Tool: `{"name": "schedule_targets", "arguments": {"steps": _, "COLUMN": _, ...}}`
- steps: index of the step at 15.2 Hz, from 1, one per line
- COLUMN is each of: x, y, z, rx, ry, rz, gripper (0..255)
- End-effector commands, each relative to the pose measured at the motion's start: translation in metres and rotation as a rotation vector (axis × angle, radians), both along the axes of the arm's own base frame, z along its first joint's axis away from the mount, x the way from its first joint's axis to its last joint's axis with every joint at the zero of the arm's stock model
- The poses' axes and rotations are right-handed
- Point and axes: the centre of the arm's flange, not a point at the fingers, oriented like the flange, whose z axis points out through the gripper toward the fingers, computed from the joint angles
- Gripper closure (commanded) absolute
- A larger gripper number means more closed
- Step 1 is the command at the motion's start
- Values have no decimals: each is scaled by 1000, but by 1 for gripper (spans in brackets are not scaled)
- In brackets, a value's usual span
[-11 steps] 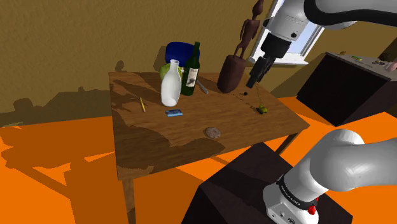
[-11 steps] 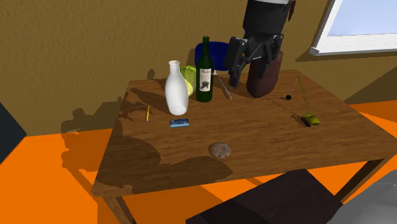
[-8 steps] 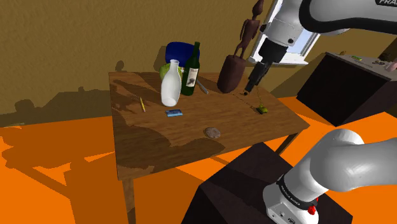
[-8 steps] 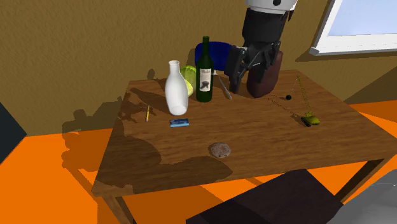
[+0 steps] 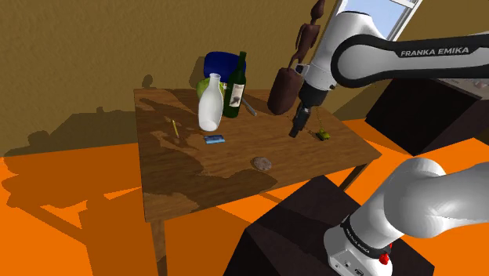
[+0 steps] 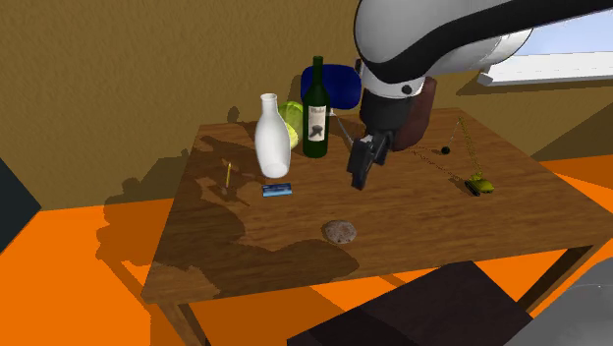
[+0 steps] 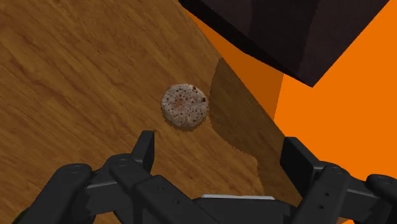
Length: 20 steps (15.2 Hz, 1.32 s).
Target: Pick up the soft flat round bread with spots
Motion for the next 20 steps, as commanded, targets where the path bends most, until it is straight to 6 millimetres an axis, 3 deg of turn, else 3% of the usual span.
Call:
{"name": "schedule_targets", "arguments": {"steps": 1, "x": 8, "y": -2, "z": -26, "rx": -8, "ry": -3, "rz": 76, "gripper": 0}}
{"name": "schedule_targets", "arguments": {"steps": 12, "x": 44, "y": -4, "z": -166, "rx": -50, "ry": -5, "rz": 471, "gripper": 0}}
{"name": "schedule_targets", "arguments": {"steps": 20, "x": 46, "y": -4, "z": -212, "rx": -53, "ry": -5, "rz": 495, "gripper": 0}}
